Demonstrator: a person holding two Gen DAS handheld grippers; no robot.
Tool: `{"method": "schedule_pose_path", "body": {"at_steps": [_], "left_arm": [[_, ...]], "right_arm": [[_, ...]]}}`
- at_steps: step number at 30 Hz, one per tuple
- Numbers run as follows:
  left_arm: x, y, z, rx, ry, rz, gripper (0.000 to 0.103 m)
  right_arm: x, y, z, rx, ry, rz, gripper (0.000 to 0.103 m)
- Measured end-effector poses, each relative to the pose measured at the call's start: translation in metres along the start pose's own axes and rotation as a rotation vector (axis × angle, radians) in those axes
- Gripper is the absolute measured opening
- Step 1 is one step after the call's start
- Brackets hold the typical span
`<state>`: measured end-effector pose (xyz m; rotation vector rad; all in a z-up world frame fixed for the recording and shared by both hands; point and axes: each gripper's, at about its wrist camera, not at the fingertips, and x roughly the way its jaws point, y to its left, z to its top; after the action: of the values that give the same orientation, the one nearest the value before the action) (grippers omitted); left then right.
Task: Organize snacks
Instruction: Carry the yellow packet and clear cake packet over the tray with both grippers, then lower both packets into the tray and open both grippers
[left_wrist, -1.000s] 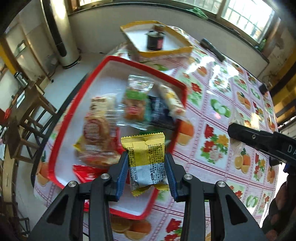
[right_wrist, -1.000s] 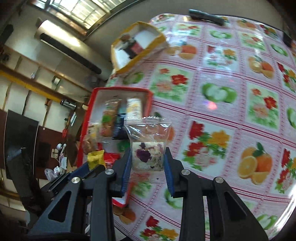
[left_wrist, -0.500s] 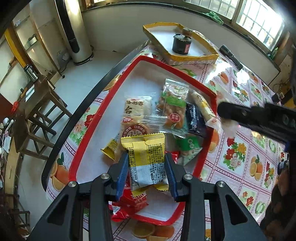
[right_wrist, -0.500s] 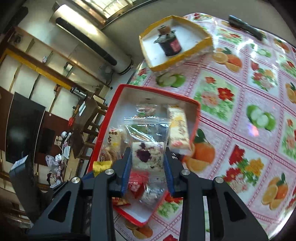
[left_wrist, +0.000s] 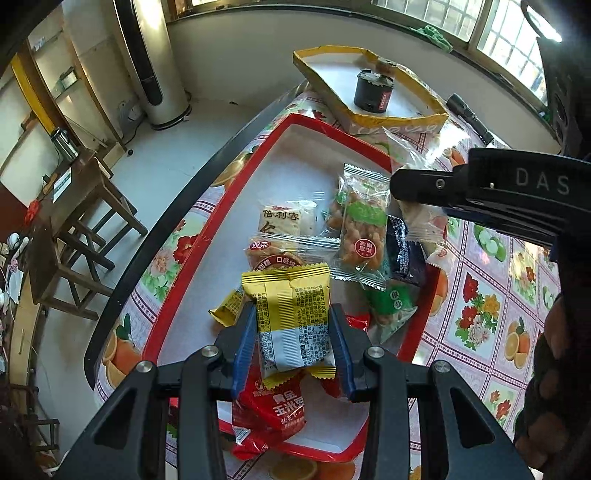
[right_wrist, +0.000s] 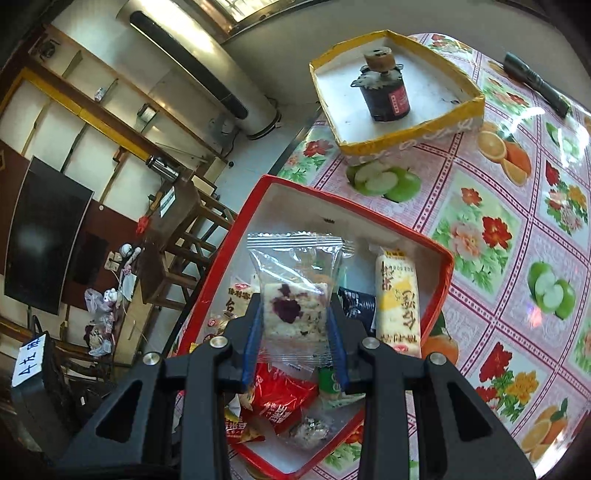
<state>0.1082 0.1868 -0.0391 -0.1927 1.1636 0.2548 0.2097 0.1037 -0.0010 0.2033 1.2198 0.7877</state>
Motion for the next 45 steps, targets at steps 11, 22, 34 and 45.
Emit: {"method": "schedule_pose_path", "body": {"at_steps": [11,22,34,45], "left_arm": [[0.005,0.001,0.004,-0.004,-0.005,-0.016,0.038],[0.012,-0.003,0.014,0.015,-0.038,-0.021,0.038],[0.015,-0.005,0.017,0.017,-0.050,-0.018,0.038],[0.028,-0.007,0.019,0.030,-0.017,-0.007,0.042]], "right_arm": [[0.022,-0.002,0.005,-0.033,0.034,-0.040,0.035],[0.049,0.003,0.010,-0.092,0.058,-0.077,0.035],[0.052,0.000,0.016,-0.120,0.062,-0.074,0.035],[0.052,0.000,0.018,-0.152,0.061,-0.084,0.037]]}}
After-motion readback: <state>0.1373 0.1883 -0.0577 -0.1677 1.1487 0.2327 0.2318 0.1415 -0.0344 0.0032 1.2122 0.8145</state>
